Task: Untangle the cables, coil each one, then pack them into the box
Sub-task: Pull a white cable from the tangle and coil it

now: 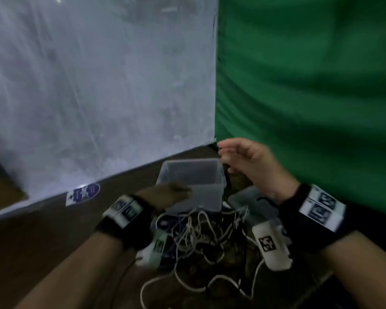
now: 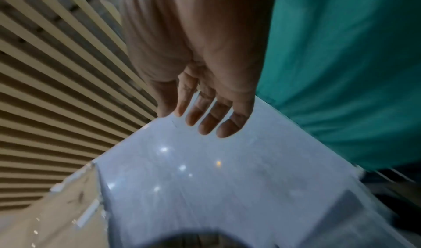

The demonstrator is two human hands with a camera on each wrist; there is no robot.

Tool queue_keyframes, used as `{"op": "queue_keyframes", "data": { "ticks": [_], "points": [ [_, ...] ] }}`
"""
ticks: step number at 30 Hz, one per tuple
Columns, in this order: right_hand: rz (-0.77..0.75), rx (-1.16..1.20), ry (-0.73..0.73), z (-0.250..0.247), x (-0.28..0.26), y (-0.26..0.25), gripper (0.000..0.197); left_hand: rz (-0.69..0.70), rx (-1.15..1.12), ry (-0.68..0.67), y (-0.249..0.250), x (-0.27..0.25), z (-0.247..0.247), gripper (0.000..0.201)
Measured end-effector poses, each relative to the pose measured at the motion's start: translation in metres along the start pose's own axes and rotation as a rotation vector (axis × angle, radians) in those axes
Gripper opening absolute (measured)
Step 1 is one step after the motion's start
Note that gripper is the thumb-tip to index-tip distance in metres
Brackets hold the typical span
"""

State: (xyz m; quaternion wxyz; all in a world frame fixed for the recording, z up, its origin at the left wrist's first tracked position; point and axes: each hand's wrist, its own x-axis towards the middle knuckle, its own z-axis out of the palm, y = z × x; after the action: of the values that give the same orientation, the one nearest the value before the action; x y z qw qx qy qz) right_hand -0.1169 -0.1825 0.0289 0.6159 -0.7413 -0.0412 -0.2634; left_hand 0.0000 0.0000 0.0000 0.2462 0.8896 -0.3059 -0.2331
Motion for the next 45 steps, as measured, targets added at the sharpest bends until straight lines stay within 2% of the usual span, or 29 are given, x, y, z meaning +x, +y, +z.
{"op": "queue_keyframes", "data": {
  "ticks": [2,5,7,10,12,14,16,18,21,24,27,32,35,39,43,45],
  "points": [
    [0.094,-0.136,-0.028,0.01,-0.006,0.027,0.023,0.015,0.102,-0.01,0.001,0.016,0.011,0.04],
    [0.262,-0.296,-0.079,0.023,-0.019,0.072,0.014,0.02,0.243,-0.124,-0.014,0.043,0.036,0.046],
    [0.364,-0.364,-0.138,0.028,-0.029,0.092,0.023,0.014,0.272,-0.22,-0.023,0.048,0.053,0.041],
    [0.545,-0.36,-0.203,0.036,-0.046,0.11,0.033,0.102,0.326,-0.135,-0.024,0.048,0.069,0.019],
    [0.589,-0.354,-0.211,0.041,-0.056,0.118,0.031,0.153,0.402,-0.065,-0.029,0.048,0.078,0.017],
    [0.573,-0.367,-0.204,0.043,-0.063,0.122,0.016,0.18,0.426,-0.037,-0.03,0.045,0.085,0.02],
    [0.565,-0.394,-0.21,0.046,-0.068,0.126,0.017,0.162,0.456,-0.006,-0.031,0.041,0.092,0.025],
    [0.572,-0.444,-0.236,0.049,-0.076,0.129,0.023,0.17,0.458,0.07,-0.034,0.036,0.098,0.023],
    [0.538,-0.552,-0.266,0.055,-0.083,0.132,0.016,0.255,0.349,0.262,-0.038,0.025,0.097,0.018],
    [0.461,-0.612,-0.223,0.058,-0.084,0.133,0.006,0.374,0.15,0.474,-0.042,0.012,0.086,0.02],
    [0.407,-0.665,-0.207,0.059,-0.078,0.132,0.017,0.462,-0.11,0.596,-0.049,-0.001,0.078,0.016],
    [0.288,-0.702,-0.066,0.057,-0.066,0.125,0.017,0.508,-0.646,0.647,-0.058,-0.01,0.063,0.023],
    [0.265,-0.669,0.003,0.049,-0.064,0.131,0.019,0.527,-0.843,0.698,-0.058,-0.015,0.058,0.023],
    [0.24,-0.524,0.057,0.038,-0.063,0.137,0.024,0.511,-0.935,0.696,-0.059,-0.009,0.06,0.023],
    [0.101,-0.194,0.191,0.033,-0.06,0.116,0.017,0.332,-0.891,0.587,-0.065,0.007,0.079,0.026],
    [0.051,-0.053,0.17,0.028,-0.059,0.105,0.012,0.248,-0.824,0.54,-0.072,0.013,0.088,0.026]
  ]
}}
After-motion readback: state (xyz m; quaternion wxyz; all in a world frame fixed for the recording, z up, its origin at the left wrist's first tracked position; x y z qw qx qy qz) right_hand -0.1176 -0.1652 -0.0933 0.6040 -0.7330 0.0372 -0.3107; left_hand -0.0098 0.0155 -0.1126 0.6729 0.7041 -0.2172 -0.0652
